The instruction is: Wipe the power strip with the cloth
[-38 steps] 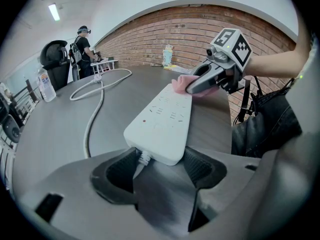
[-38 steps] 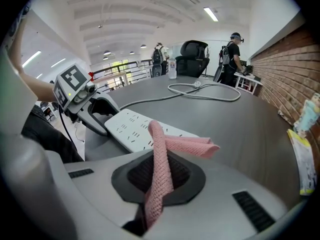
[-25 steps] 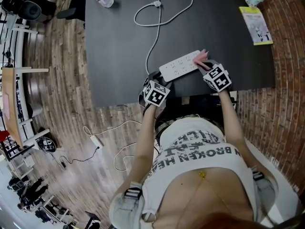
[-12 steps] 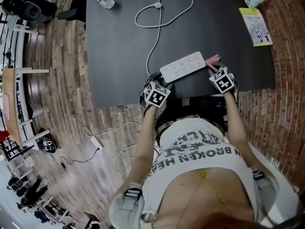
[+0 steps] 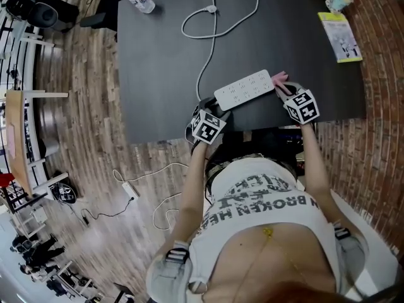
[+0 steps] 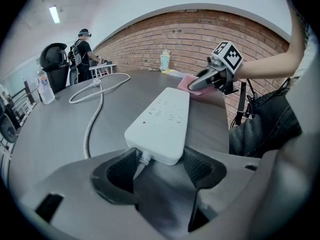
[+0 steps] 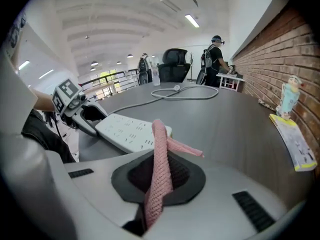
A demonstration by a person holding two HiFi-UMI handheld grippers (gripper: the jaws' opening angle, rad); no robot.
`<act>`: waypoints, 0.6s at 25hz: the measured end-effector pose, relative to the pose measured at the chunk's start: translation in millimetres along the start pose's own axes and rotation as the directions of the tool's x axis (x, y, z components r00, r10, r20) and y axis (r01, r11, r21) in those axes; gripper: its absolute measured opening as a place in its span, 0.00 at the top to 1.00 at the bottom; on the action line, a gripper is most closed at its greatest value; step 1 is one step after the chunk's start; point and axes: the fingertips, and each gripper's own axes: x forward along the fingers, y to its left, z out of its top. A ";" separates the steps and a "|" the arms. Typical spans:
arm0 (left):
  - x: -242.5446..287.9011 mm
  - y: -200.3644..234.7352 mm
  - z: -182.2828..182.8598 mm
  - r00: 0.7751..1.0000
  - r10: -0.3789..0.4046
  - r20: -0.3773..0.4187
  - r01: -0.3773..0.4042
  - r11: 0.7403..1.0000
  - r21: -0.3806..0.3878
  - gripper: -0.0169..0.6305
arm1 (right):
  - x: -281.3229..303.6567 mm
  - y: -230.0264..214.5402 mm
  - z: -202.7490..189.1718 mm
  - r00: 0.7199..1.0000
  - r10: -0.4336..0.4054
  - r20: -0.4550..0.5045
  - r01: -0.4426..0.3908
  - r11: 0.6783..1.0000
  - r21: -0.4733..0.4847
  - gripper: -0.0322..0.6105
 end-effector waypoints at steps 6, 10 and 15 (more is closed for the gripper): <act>-39.0 1.5 31.2 0.986 0.042 0.164 -0.032 0.997 -0.067 0.55 | -0.7 21.5 29.0 0.993 0.082 0.089 -0.071 0.989 -0.127 0.92; -56.7 0.4 55.6 0.955 0.061 0.289 -0.037 0.996 -0.086 0.61 | 6.6 40.0 36.0 0.983 0.161 0.089 -0.141 0.970 -0.198 0.92; -69.5 -0.8 74.9 0.915 0.090 0.392 -0.055 0.994 -0.099 0.92 | 3.3 70.0 56.5 0.958 0.260 0.123 -0.214 0.930 -0.298 0.92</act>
